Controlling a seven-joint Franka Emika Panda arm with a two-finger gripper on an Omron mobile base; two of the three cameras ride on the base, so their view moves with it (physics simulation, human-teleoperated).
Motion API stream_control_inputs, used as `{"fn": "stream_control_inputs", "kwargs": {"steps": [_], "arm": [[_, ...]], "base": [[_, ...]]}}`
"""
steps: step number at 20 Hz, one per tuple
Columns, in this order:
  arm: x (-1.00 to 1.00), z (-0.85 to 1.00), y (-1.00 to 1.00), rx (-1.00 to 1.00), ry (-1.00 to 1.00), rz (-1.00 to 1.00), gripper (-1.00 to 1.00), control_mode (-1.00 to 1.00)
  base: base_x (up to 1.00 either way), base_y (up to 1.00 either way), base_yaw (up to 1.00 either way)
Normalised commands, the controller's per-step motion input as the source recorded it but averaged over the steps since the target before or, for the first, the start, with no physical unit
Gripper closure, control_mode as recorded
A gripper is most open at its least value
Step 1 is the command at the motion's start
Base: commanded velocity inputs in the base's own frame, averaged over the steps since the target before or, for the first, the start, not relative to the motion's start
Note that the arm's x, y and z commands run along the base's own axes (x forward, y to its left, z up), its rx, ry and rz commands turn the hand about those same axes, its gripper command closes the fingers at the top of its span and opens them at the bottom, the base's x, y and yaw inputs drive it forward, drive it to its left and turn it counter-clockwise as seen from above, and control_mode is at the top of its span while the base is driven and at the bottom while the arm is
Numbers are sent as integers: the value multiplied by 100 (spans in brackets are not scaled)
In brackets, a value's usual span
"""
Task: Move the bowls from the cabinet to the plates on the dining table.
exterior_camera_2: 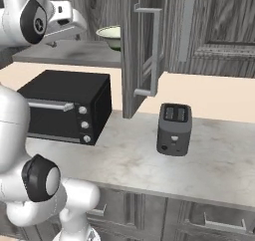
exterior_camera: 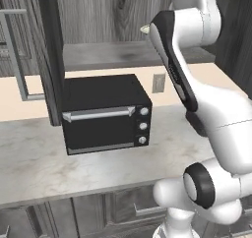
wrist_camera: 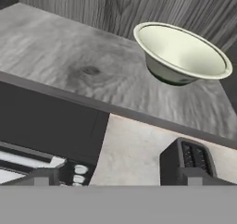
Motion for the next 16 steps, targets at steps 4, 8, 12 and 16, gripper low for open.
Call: {"fn": "stream_control_inputs", "kwargs": {"steps": [4,8,12,16], "arm": [[1,-37,0,-9,1,0,-100,-100],[0,-33,0,-18,-14,0,-100,-100],[0,-12,0,-20,-20,0,-100,-100],[0,-3,0,-13,-18,0,-100,-100]], "base": [[0,0,0],[0,0,0],[0,0,0],[0,0,0]]}}
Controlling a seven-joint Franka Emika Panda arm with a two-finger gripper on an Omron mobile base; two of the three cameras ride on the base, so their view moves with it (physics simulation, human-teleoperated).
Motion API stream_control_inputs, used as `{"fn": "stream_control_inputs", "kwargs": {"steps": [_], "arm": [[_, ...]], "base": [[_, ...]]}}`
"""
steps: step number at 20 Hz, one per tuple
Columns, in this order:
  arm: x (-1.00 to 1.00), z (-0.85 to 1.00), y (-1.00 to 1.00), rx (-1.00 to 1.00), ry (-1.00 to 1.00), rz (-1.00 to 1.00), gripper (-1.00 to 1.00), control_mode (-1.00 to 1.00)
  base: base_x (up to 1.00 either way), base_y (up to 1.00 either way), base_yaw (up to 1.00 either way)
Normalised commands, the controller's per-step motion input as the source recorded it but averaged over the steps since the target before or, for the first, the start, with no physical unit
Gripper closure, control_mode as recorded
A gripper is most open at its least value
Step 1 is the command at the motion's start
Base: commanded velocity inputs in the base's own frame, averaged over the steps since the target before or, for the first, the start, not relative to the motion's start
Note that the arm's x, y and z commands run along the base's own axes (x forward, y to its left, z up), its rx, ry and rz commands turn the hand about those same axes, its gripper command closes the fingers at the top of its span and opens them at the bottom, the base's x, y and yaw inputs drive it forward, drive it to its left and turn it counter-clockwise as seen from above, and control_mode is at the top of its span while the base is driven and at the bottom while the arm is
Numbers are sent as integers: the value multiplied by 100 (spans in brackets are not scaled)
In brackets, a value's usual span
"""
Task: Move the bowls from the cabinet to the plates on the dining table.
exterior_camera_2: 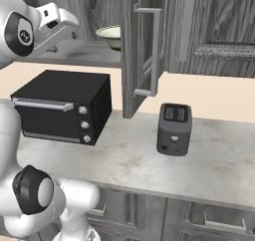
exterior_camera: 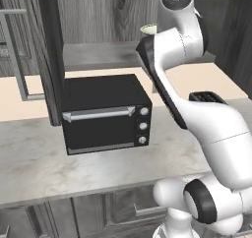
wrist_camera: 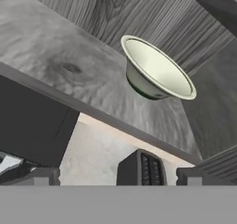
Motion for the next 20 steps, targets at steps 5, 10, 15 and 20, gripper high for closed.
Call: {"fn": "stream_control_inputs", "kwargs": {"steps": [5,10,15,20], "arm": [[0,0,0,-5,-10,0,-100,-100],[0,26,0,0,-1,0,-100,-100],[0,22,0,0,0,0,-100,-100],[0,10,-7,0,0,0,-100,-100]], "base": [[0,0,0],[0,0,0],[0,0,0],[0,0,0]]}}
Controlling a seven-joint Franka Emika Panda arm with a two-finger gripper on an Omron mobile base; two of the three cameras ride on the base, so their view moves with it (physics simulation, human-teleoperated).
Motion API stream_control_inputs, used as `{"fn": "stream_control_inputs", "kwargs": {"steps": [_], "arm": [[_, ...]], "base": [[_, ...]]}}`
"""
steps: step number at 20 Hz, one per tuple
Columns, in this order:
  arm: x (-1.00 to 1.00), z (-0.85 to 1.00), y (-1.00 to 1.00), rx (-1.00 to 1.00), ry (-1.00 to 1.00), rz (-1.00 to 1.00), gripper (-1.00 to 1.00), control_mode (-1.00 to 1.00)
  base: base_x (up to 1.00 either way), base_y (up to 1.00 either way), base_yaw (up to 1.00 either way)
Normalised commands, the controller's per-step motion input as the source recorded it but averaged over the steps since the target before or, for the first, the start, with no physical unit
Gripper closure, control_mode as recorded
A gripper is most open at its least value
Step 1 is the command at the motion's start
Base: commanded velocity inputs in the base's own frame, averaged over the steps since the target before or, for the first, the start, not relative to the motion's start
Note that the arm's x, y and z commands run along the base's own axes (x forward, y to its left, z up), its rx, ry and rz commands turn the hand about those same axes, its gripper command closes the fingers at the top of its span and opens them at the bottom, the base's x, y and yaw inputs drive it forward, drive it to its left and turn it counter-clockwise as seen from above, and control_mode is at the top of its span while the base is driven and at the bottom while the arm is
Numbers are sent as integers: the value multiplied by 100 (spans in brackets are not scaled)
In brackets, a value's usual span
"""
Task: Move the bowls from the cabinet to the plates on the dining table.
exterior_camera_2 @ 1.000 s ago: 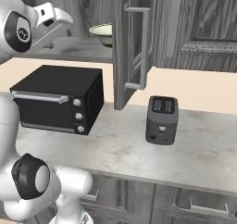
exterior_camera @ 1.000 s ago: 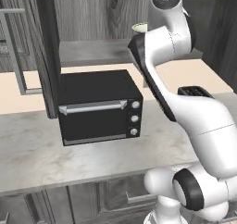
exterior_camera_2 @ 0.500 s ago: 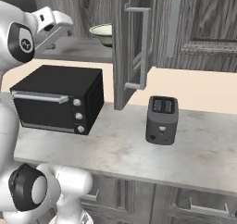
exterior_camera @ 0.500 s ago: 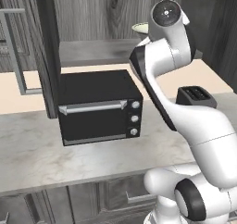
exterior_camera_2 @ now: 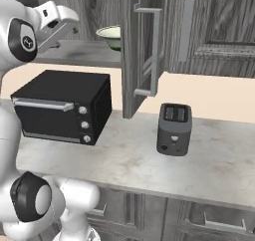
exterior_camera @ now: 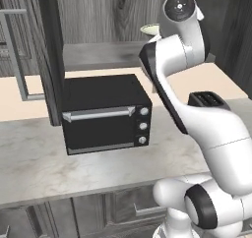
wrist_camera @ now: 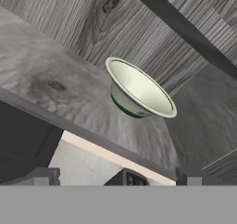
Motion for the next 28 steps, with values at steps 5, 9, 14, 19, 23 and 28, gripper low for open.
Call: {"fn": "stream_control_inputs", "kwargs": {"steps": [5,9,14,19,23,28], "arm": [[10,-10,-30,0,2,-2,-100,-100],[19,-7,-25,0,1,-2,-100,-100],[32,0,-14,0,0,0,-100,-100],[51,0,-2,0,2,0,-100,-100],[34,-1,0,0,3,0,-100,-100],[16,0,3,0,7,0,-100,-100]], "base": [[0,0,0],[0,0,0],[0,0,0],[0,0,0],[0,0,0],[0,0,0]]}}
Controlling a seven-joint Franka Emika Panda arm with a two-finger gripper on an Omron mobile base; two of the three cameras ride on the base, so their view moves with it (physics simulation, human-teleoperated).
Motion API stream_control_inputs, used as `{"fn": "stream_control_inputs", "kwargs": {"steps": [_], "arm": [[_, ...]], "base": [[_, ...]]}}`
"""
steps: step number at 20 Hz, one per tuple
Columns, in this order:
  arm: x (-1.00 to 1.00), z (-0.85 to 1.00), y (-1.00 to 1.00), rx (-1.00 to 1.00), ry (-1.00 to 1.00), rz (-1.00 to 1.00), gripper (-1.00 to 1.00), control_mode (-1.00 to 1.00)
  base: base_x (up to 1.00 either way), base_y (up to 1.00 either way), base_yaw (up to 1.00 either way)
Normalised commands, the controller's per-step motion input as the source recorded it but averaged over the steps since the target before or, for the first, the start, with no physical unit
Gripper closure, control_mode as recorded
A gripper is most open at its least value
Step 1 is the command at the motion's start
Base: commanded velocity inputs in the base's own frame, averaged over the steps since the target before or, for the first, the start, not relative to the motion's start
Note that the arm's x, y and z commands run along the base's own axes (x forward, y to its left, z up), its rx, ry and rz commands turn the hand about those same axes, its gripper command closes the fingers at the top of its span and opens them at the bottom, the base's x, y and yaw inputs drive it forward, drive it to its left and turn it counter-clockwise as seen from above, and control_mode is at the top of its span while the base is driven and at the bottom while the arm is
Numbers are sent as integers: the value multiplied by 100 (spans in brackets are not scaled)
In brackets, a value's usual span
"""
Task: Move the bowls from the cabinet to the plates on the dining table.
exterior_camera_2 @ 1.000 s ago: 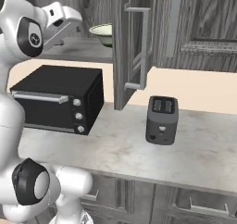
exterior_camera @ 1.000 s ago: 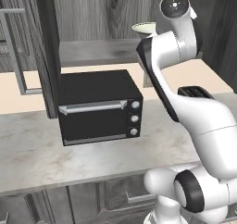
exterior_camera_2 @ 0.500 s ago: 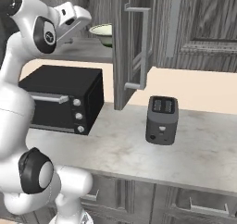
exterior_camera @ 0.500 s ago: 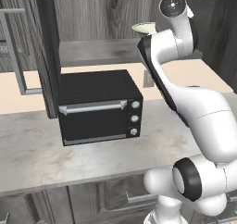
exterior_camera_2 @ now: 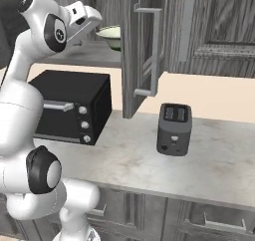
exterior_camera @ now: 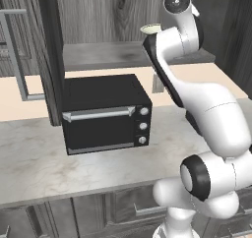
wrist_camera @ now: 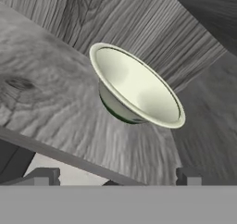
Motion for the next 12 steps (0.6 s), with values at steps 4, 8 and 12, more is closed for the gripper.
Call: {"fn": "stream_control_inputs", "kwargs": {"steps": [4,8,12], "arm": [[1,0,10,0,9,0,-100,-100],[8,-5,7,0,2,0,-100,-100],[31,-26,0,-3,0,0,-100,-100]], "base": [[0,0,0],[0,0,0],[0,0,0]]}}
